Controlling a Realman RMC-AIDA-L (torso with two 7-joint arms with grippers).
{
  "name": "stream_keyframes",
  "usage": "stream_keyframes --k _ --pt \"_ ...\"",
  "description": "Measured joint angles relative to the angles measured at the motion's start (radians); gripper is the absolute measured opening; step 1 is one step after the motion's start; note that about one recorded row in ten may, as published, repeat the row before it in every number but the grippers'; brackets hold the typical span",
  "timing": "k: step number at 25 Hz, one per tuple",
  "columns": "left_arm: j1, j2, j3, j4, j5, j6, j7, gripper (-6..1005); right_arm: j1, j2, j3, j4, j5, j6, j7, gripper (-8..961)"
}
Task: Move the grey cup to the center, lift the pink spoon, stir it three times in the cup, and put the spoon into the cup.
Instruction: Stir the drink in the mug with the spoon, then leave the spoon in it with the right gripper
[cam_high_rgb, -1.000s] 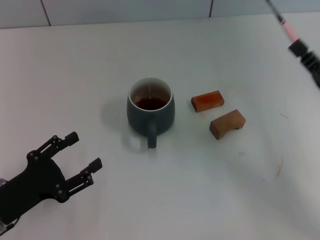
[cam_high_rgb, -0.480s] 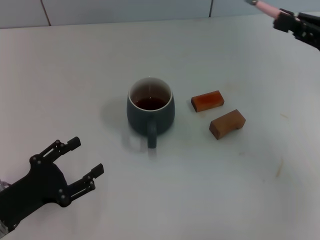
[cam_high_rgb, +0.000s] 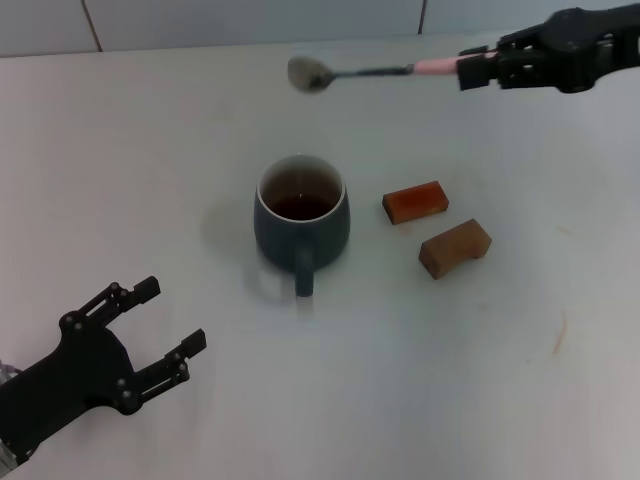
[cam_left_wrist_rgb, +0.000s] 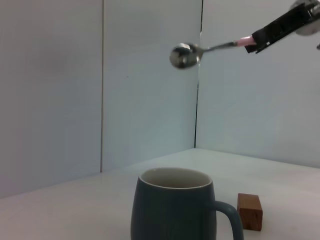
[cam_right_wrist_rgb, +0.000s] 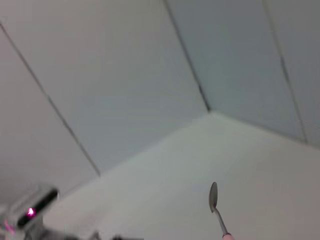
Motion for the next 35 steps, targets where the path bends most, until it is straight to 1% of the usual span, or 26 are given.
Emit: stream_keyframes --k 4,7,9,12,15,19,22,23,24,25,28,32,35 --pt "-0.001 0.0 -0.001 -0.002 -0.005 -0.004 0.0 812 0.068 -0.033 -0.111 -0.031 -0.041 0.003 0.119 121" --pt "-0.005 0.0 -0.003 -0.002 -0.007 -0.005 0.001 812 0.142 -0.051 -0.143 -0.031 -0.122 0.012 0.198 122" --pt "-0.009 0.0 -0.004 -0.003 -0.007 -0.008 0.001 812 0.189 -0.052 -0.152 -0.027 -0.18 0.013 0.219 122" --pt "-0.012 -0.001 -0.007 -0.007 -0.007 -0.015 0.001 812 0.249 -0.047 -0.195 -0.022 -0.248 0.012 0.241 122" --pt "-0.012 -0.001 -0.009 -0.008 -0.007 -0.016 0.001 813 0.31 -0.04 -0.266 -0.003 -0.303 0.014 0.272 122" --pt "-0.013 -0.001 -0.009 -0.007 -0.007 -0.018 0.001 812 0.385 -0.027 -0.329 0.026 -0.371 0.015 0.304 122" --pt "-0.017 -0.002 -0.011 -0.009 -0.008 -0.023 0.001 812 0.44 -0.009 -0.355 0.044 -0.445 0.02 0.315 123" --pt "-0.017 -0.002 -0.011 -0.009 -0.008 -0.023 0.001 812 0.475 0.005 -0.359 0.055 -0.496 0.023 0.319 123" --pt "-0.018 -0.002 -0.011 -0.009 -0.008 -0.024 0.001 812 0.49 0.012 -0.36 0.06 -0.516 0.027 0.32 123" --pt "-0.019 -0.002 -0.013 -0.009 -0.008 -0.024 0.001 812 0.49 0.012 -0.36 0.06 -0.516 0.027 0.32 123" --pt "-0.02 -0.002 -0.019 -0.009 -0.009 -0.025 0.001 812 0.537 0.034 -0.37 0.087 -0.583 0.053 0.324 123" --pt "-0.02 -0.002 -0.023 -0.009 -0.01 -0.029 0.001 813 0.584 0.056 -0.417 0.148 -0.618 0.104 0.328 123" --pt "-0.02 -0.002 -0.023 -0.009 -0.013 -0.03 0.0 813 0.611 0.069 -0.447 0.193 -0.622 0.139 0.328 123"
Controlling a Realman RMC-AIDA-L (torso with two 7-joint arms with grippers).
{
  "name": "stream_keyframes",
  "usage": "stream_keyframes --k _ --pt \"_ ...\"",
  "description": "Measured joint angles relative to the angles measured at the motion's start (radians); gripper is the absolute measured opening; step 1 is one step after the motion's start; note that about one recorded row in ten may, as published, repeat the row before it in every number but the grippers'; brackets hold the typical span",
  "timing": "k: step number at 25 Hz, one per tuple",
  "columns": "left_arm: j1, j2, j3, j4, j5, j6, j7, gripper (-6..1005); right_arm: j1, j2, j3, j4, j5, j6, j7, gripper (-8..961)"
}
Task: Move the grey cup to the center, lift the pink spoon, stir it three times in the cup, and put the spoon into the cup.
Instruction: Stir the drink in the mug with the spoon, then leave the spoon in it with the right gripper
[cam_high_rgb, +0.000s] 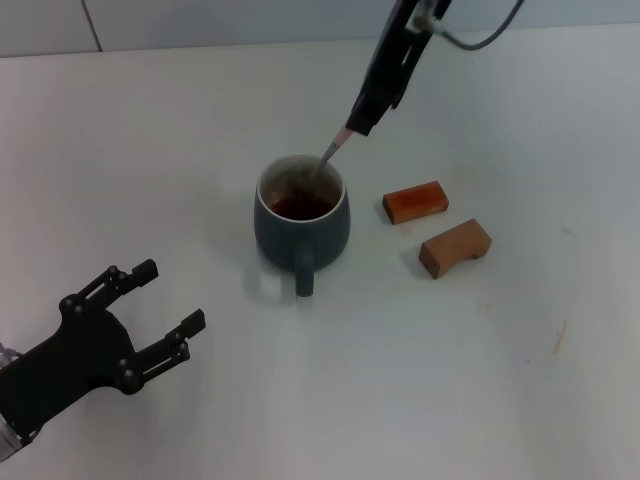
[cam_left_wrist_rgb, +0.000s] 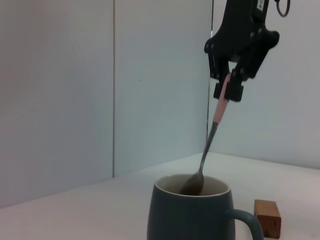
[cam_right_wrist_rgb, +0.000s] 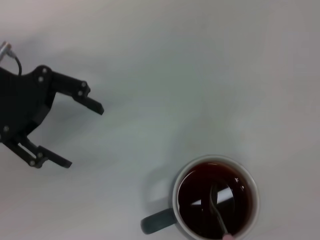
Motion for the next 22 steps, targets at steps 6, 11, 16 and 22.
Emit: stream_keyframes --k 6,11,16,22 --pt "0.0 0.0 0.0 0.0 -0.006 0.0 -0.001 813 0.038 0.009 -0.045 0.092 -0.003 0.073 0.0 124" --pt "0.0 -0.001 0.0 0.0 -0.01 0.0 0.0 813 0.048 0.016 -0.075 0.124 -0.005 0.113 0.001 124" --pt "0.0 -0.001 0.0 0.0 -0.018 0.0 0.0 813 0.057 0.028 -0.09 0.142 -0.006 0.125 0.0 124" --pt "0.0 -0.001 0.0 0.0 -0.019 0.001 -0.001 812 0.064 0.037 -0.131 0.163 -0.006 0.135 -0.002 125"
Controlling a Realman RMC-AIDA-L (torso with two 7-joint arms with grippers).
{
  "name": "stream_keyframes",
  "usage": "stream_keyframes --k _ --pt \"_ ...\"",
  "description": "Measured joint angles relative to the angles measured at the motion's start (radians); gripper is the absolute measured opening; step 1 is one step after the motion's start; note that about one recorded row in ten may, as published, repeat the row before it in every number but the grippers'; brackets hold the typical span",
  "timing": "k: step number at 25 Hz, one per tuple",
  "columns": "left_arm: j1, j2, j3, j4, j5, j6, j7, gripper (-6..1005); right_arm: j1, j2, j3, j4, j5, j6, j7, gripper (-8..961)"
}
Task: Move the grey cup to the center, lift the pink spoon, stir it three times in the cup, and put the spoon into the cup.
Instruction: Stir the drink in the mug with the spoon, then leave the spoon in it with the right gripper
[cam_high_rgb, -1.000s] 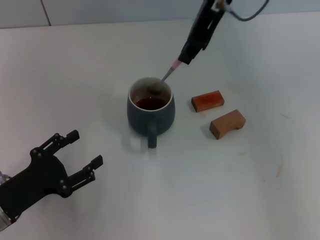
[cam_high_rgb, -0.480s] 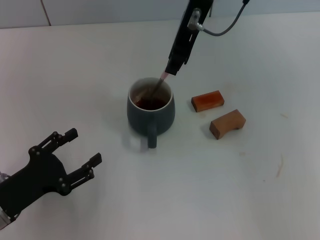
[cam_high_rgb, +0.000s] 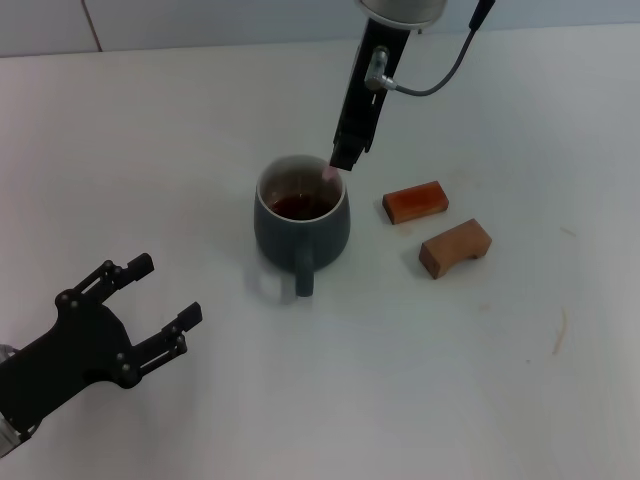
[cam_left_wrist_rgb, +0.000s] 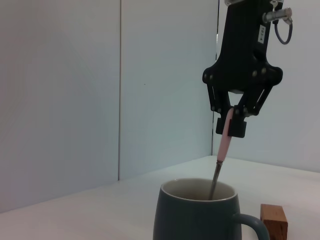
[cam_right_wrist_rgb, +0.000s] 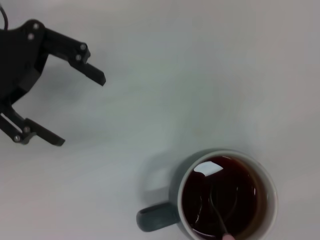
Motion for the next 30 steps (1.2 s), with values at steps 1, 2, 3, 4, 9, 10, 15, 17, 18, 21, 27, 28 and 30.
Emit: stream_keyframes --k 1,2,3,4,9,10,15,17,18,21,27,28,30 --pt "0.0 0.0 0.0 0.0 0.0 0.0 -0.001 812 0.0 0.0 -0.004 0.001 0.001 0.0 0.0 125" --pt "0.001 0.0 0.0 0.0 0.0 0.0 -0.001 812 0.0 0.0 -0.007 0.002 0.002 -0.001 0.0 125" --pt "0.001 0.0 0.0 0.0 0.0 0.0 -0.001 812 0.0 0.0 -0.007 0.002 0.004 -0.002 0.0 125" --pt "0.002 0.0 0.0 0.0 0.0 0.0 -0.001 812 0.001 0.001 -0.006 0.003 0.008 -0.004 0.0 125" --pt "0.003 0.0 0.0 0.0 0.0 0.0 -0.002 812 0.004 0.002 -0.006 0.004 0.002 0.031 0.005 125" --pt "0.003 0.0 0.0 0.0 0.0 0.0 -0.002 812 0.004 0.002 -0.006 0.004 0.002 0.031 0.005 125" --pt "0.003 0.0 0.0 0.0 0.0 -0.001 -0.003 812 0.013 0.002 -0.013 0.009 -0.03 0.026 0.015 126" --pt "0.003 0.0 0.0 0.0 0.0 -0.001 -0.003 813 0.017 0.002 -0.016 0.009 -0.032 0.002 0.014 126" --pt "0.003 0.0 0.0 0.0 0.0 -0.001 -0.003 813 0.019 0.002 -0.016 0.009 -0.031 -0.011 0.009 126" --pt "0.003 0.0 0.0 0.0 0.0 -0.002 -0.003 813 0.025 0.003 -0.016 0.009 -0.012 -0.035 -0.01 126" --pt "0.001 0.0 0.0 0.0 0.0 -0.002 -0.002 813 0.025 0.004 -0.016 0.011 0.014 0.027 -0.012 126" --pt "0.001 0.0 0.0 0.0 0.0 -0.002 -0.002 813 0.026 0.003 -0.016 0.016 -0.003 0.036 -0.006 126" --pt "0.0 0.0 0.0 0.0 0.0 -0.002 -0.002 813 0.026 0.003 -0.016 0.017 -0.02 0.037 -0.001 127"
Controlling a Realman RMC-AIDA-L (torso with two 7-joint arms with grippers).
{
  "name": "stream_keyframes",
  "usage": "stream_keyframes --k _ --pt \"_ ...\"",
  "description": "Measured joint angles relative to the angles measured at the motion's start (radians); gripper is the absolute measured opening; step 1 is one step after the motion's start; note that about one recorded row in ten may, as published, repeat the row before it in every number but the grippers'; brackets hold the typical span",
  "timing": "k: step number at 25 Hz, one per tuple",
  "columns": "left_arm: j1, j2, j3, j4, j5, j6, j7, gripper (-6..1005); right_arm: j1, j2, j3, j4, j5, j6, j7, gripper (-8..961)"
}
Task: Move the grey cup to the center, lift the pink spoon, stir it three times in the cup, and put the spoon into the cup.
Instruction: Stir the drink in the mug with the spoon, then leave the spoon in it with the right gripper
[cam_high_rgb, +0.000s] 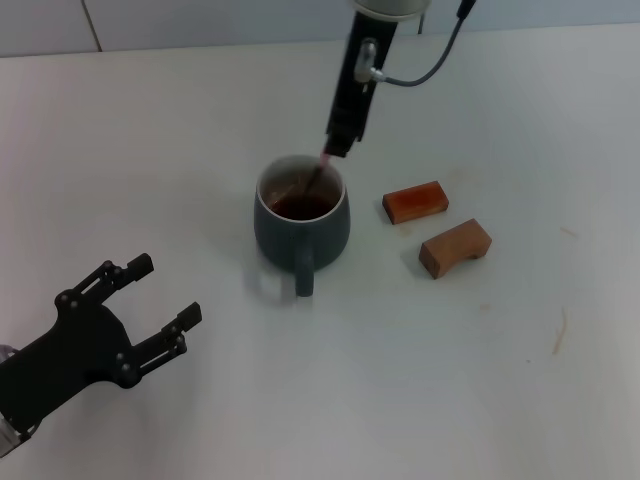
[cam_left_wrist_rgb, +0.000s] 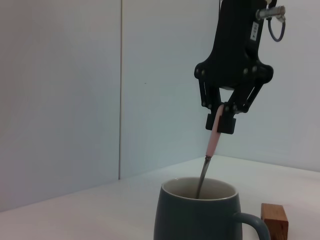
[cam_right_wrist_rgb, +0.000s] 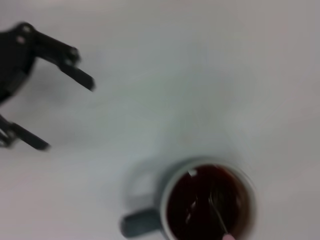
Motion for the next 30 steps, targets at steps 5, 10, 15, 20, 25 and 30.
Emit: stream_keyframes --k 5,10,15,20,25,30 --pt "-0.001 0.0 -0.002 0.0 -0.004 0.0 -0.001 812 0.004 0.001 -0.002 0.003 -0.049 -0.039 0.0 127" --pt "-0.004 0.001 -0.002 0.0 -0.005 0.0 -0.003 812 0.009 0.003 0.0 -0.004 0.012 -0.074 -0.034 127" --pt "-0.006 0.001 -0.002 0.001 -0.005 0.0 -0.006 812 0.009 0.001 0.0 -0.01 0.026 -0.019 -0.026 127" --pt "-0.007 0.002 -0.002 0.0 -0.005 0.0 -0.006 812 0.008 0.001 -0.002 -0.005 -0.058 -0.008 -0.003 128" --pt "-0.007 0.002 -0.002 0.0 -0.007 0.0 -0.006 812 0.011 0.003 -0.002 -0.005 -0.054 -0.06 -0.025 128" --pt "-0.007 0.002 -0.002 0.0 -0.008 0.0 -0.006 813 0.013 0.005 0.001 -0.011 0.03 -0.061 -0.053 128"
